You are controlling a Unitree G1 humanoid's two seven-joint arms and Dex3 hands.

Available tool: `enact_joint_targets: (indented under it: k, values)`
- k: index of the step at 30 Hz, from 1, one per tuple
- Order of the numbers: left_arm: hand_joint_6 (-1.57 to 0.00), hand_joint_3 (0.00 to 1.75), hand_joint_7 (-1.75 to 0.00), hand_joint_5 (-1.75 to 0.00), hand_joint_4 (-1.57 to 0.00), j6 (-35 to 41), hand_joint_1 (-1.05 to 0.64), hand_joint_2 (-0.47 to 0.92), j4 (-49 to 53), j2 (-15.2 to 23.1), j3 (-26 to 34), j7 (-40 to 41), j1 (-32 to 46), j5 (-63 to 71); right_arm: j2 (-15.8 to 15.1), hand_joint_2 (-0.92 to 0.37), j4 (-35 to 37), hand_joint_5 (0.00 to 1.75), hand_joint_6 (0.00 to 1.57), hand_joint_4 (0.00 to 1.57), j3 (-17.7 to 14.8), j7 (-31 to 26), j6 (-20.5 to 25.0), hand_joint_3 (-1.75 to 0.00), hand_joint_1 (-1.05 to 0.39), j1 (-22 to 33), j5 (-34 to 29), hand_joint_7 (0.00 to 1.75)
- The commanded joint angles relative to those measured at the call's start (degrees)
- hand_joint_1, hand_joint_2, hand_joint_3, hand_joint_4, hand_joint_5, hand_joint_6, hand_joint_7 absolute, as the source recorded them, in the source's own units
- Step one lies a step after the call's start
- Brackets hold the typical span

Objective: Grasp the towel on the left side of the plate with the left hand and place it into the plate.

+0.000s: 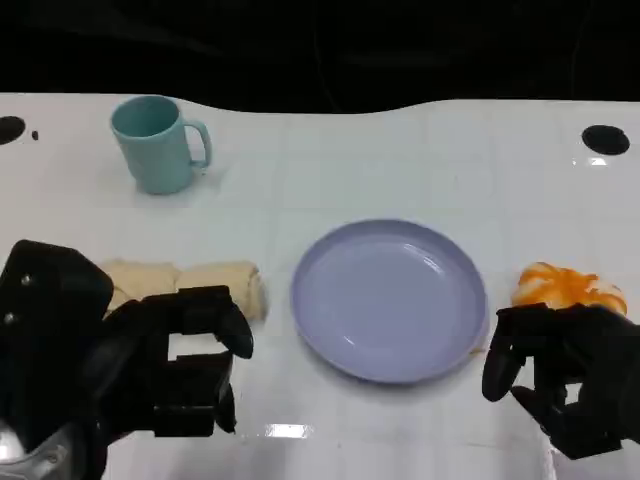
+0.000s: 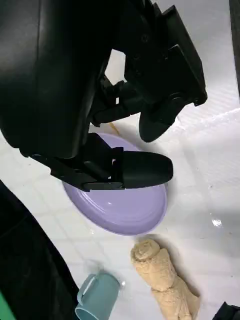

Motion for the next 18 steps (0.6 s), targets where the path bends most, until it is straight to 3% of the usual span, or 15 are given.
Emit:
enact_joint_targets:
  k: [1,2,4,7,11,18]
  values:
    - [-0.73,1.24,-1.41,-1.71,-0.74,-3.98,-0.04,0.53,1.0,-0.17,0.52,0.94,0.3,1.34,-0.34,-0.57,0.25,1.73,0.7,0.71,0.03,-0.27,-0.21,-1.07,0.01,-0.48,-0.29,1.41]
    - [-0.73,1.24,-1.4,-1.7,-0.73,-5.89,-0.04,0.53,1.12,-0.21,0.03,1.51,0.65,2.68,-0.27,-0.57,0.13,1.74,0.7,0.71,0.19,-0.33,0.01,-1.07,0.01,-0.57,-0.42,1.41]
    - [-0.64,1.17,-1.05,-1.45,-0.63,-10.06,-0.09,0.51,1.26,0.35,-1.31,2.23,1.37,5.84,-0.14,-0.58,-0.01,1.74,0.7,0.71,0.52,-0.41,0.18,-1.06,0.01,-0.68,-0.7,1.41]
    - [-0.57,1.03,-0.76,-1.22,-0.55,-16.04,-0.12,0.56,2.24,1.21,-2.64,2.28,2.15,9.94,-0.02,-0.58,0.12,1.74,0.7,0.72,0.71,-0.38,-0.53,-1.06,0.01,-0.62,-0.82,1.4]
    - [-0.53,0.44,-0.26,-0.89,-0.39,-21.82,-0.19,0.87,3.86,4.28,-4.0,1.28,1.67,15.72,0.53,-0.58,-0.51,1.74,0.7,0.72,0.88,-0.62,0.44,-1.07,0.01,-0.6,-0.78,1.41]
    - [-0.31,0.19,-0.02,-0.66,-0.08,-27.79,-0.36,0.92,4.59,12.57,-8.85,-0.73,-1.48,28.74,0.77,-0.58,-0.71,1.74,0.69,0.7,1.0,-0.66,0.87,-1.06,0.0,-0.78,-1.01,1.41]
